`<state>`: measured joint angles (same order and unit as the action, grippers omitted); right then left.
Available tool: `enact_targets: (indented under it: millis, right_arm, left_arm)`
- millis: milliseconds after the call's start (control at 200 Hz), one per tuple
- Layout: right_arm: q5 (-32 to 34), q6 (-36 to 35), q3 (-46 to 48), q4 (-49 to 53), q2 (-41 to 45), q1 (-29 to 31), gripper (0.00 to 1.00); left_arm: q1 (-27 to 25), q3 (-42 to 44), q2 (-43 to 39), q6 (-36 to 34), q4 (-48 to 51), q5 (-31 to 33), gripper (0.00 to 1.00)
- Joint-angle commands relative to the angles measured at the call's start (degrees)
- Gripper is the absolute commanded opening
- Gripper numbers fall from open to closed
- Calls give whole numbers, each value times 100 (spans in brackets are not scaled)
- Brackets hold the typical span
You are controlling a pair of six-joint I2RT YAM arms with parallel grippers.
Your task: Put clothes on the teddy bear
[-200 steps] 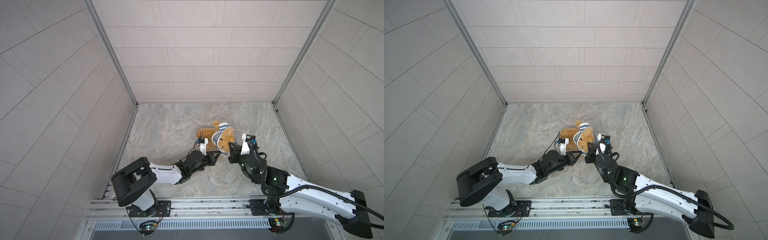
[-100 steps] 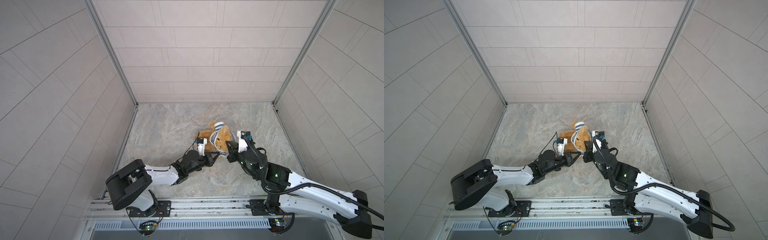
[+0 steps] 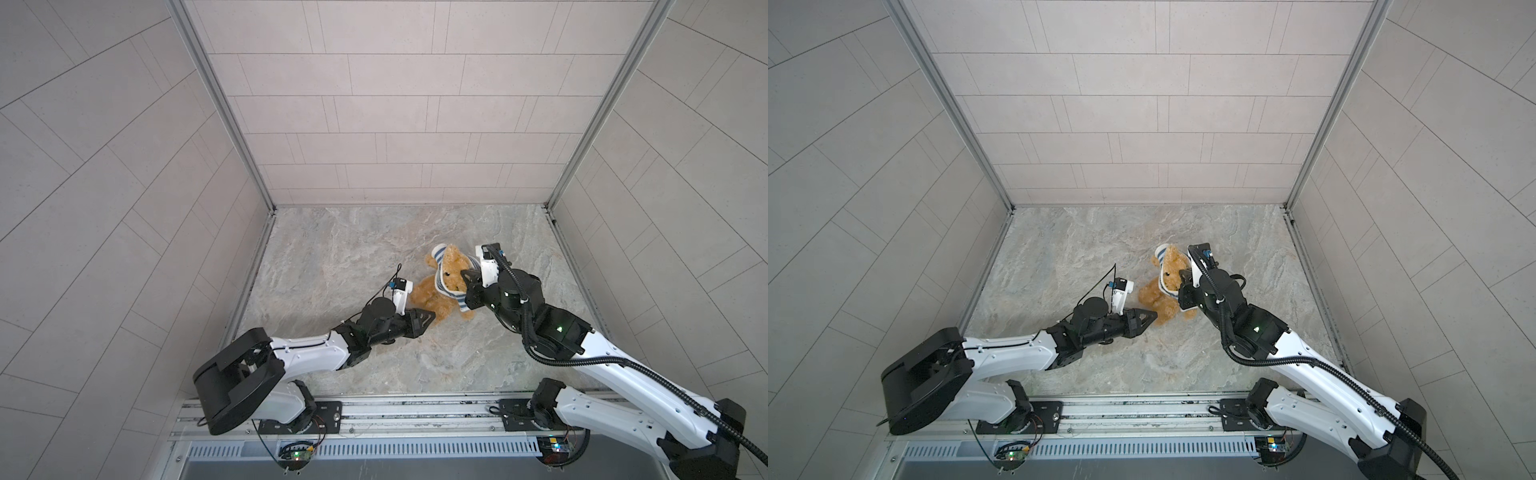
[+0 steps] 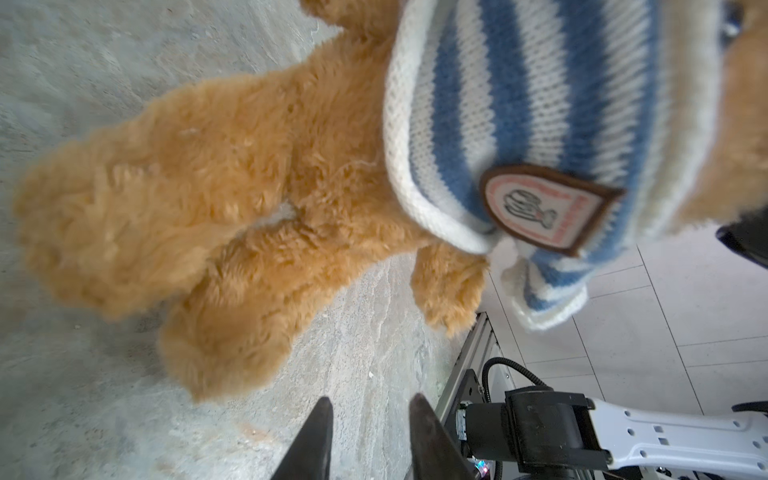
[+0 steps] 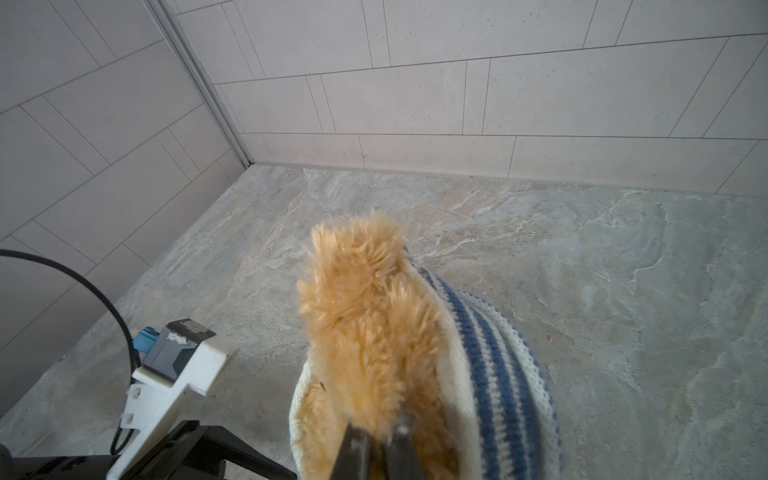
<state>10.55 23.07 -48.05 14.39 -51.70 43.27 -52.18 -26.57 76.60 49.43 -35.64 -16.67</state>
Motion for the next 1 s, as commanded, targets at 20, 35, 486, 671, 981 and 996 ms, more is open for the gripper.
enact_targets:
  millis: [20, 35, 486, 671, 981, 996]
  right_arm:
    - [82, -222, 63, -123, -129, 86, 0]
    - [87, -203, 120, -189, -155, 108, 0]
    - [296, -506, 1212, -2042, -990, 1463, 0]
    - [452, -778, 1420, -2502, -1209, 1752, 0]
    - [556, -1082, 1291, -2794, -1702, 2037, 0]
    - [561, -1105, 1290, -2793, -1737, 2058, 0]
  left_arm:
    - [73, 138, -698, -255, 506, -179, 34]
    - [82, 141, -790, -258, 566, -179, 34]
    - [792, 76, -2176, 206, 1597, -513, 40]
    - [757, -15, -1872, 503, 1497, -431, 43]
    - [703, -50, -1536, 822, 1205, -209, 50]
    - [701, -55, -1521, 837, 1198, -202, 50]
